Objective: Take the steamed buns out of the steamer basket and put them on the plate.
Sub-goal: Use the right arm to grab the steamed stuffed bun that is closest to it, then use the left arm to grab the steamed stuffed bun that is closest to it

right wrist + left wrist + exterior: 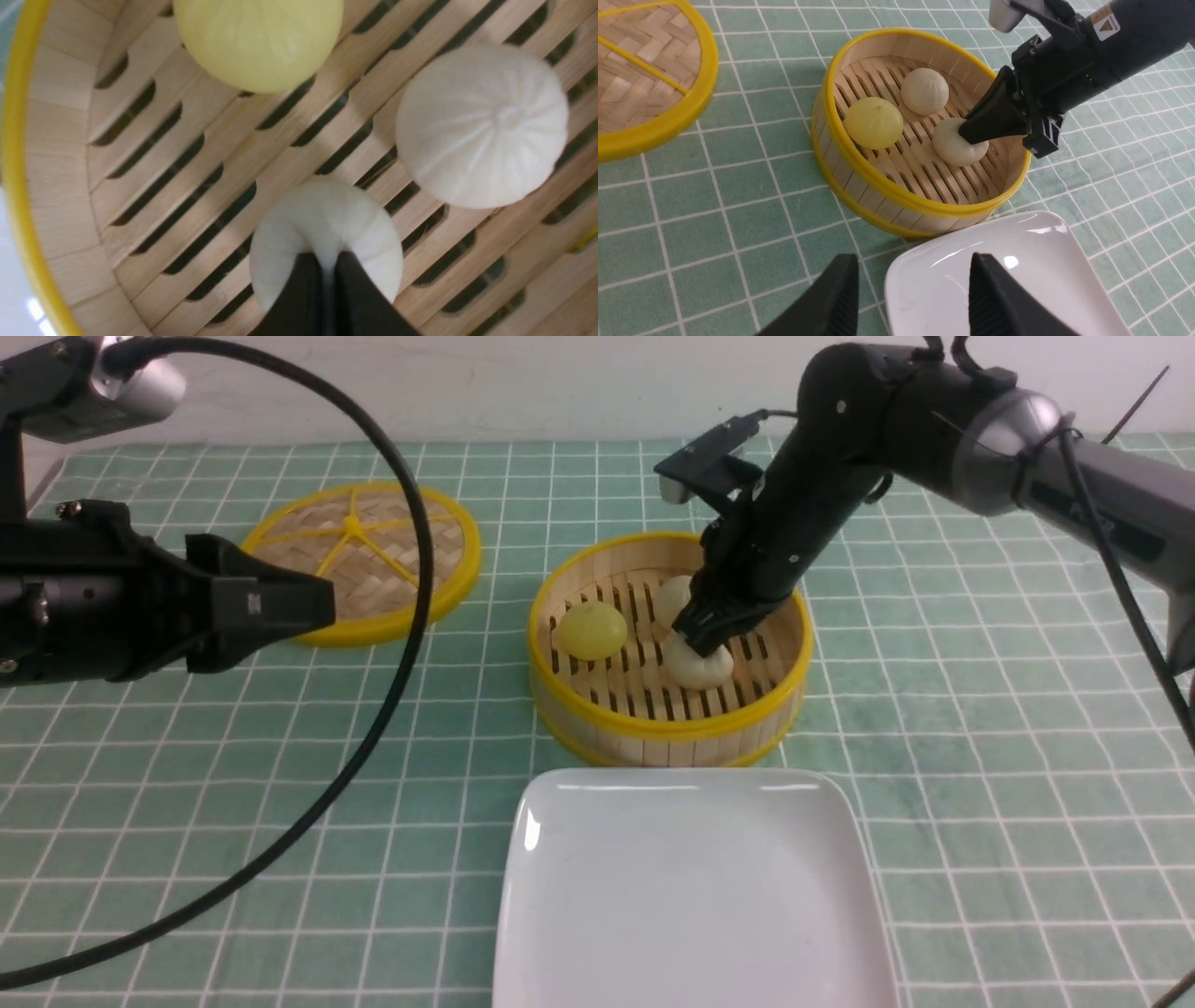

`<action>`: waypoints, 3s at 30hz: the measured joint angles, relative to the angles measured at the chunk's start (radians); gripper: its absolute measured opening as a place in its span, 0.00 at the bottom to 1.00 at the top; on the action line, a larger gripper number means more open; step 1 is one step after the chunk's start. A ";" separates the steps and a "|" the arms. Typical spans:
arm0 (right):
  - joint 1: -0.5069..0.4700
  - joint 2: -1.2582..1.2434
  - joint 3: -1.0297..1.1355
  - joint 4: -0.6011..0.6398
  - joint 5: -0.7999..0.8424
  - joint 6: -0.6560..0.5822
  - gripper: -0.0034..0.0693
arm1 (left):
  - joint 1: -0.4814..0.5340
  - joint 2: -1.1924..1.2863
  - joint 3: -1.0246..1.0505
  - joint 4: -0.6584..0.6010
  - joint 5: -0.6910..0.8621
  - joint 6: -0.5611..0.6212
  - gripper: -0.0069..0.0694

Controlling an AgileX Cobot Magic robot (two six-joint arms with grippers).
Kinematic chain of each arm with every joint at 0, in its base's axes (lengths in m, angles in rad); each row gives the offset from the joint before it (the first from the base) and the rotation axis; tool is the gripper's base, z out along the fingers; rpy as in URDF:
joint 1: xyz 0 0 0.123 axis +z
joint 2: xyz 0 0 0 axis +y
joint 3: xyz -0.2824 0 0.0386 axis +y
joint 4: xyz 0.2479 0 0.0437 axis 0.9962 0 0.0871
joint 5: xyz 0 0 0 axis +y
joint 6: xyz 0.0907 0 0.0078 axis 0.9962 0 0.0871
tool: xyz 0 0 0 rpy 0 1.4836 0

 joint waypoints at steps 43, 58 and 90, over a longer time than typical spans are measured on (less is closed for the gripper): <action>0.169 -0.512 0.472 -0.051 0.141 0.260 0.07 | -0.400 0.805 -0.724 0.498 -0.014 -0.079 0.64; 0.169 -0.512 0.642 -0.052 0.127 0.263 0.08 | -0.403 0.835 -0.778 0.540 -0.053 -0.081 0.64; 0.169 -0.512 0.642 -0.026 0.123 0.263 0.09 | -0.452 1.035 -0.921 0.627 -0.068 -0.127 0.13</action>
